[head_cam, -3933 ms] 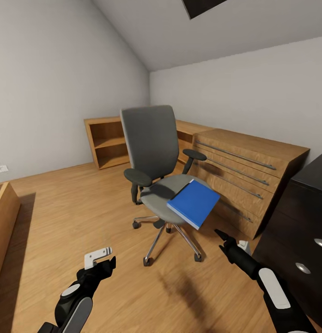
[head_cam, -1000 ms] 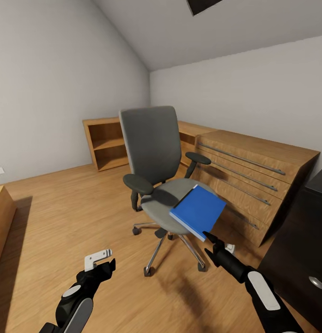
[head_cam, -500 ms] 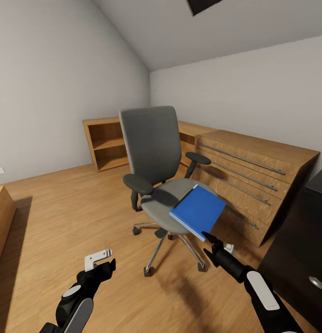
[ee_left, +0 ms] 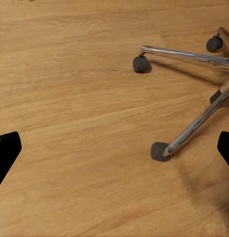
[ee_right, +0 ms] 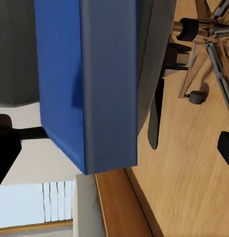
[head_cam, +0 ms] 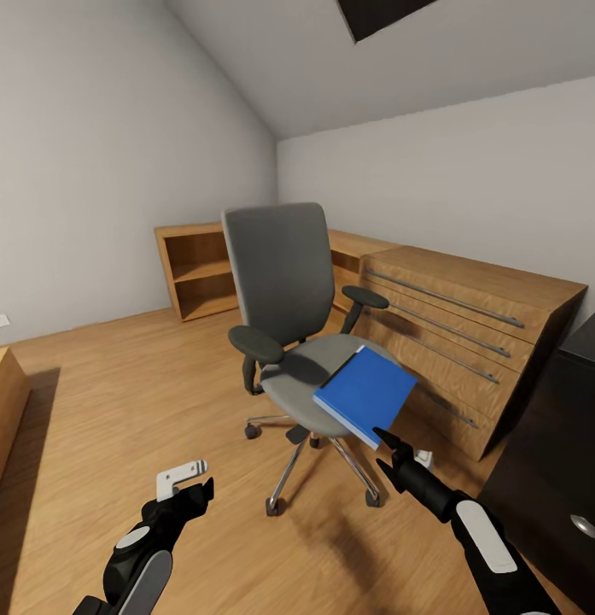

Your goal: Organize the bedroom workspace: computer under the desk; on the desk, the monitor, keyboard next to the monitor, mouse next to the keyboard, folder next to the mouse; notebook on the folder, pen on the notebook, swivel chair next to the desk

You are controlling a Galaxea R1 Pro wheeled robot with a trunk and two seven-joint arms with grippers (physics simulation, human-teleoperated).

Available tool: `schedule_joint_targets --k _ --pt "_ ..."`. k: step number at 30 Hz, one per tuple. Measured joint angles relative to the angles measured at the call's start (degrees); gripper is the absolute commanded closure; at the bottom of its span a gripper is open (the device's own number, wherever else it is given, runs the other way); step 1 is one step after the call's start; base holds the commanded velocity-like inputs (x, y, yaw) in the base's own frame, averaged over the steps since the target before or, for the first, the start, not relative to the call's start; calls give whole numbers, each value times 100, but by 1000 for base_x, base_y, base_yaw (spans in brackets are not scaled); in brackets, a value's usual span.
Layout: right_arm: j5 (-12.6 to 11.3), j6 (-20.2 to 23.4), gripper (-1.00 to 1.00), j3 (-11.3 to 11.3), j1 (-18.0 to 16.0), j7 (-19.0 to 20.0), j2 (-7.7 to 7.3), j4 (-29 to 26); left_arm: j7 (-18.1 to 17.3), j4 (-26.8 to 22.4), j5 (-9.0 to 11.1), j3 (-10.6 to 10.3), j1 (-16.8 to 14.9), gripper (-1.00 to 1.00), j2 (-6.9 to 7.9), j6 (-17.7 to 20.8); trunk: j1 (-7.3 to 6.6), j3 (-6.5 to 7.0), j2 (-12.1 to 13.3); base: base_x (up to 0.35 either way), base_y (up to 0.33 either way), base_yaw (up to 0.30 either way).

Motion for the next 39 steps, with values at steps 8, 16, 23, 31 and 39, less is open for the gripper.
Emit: schedule_joint_targets --k 8,16,23,31,39 --pt "2 0 -100 -1 0 0 -3 -17 0 0 5 0 0 -100 0 0 0 1 0 0 0 0" --pt "2 0 -100 -1 2 0 -4 -19 0 0 0 0 0 -100 5 0 0 1 0 23 0 0" --pt "2 1 -100 -1 2 0 -4 -19 0 0 -1 -2 0 -100 8 0 0 1 0 114 0 0" --pt "2 2 -100 -3 2 0 -4 -19 0 0 -2 -4 0 -100 2 0 0 1 0 12 0 0" --pt "2 1 -100 -9 1 0 -12 -24 0 0 -2 -6 0 -100 0 0 0 1 0 1 0 0"
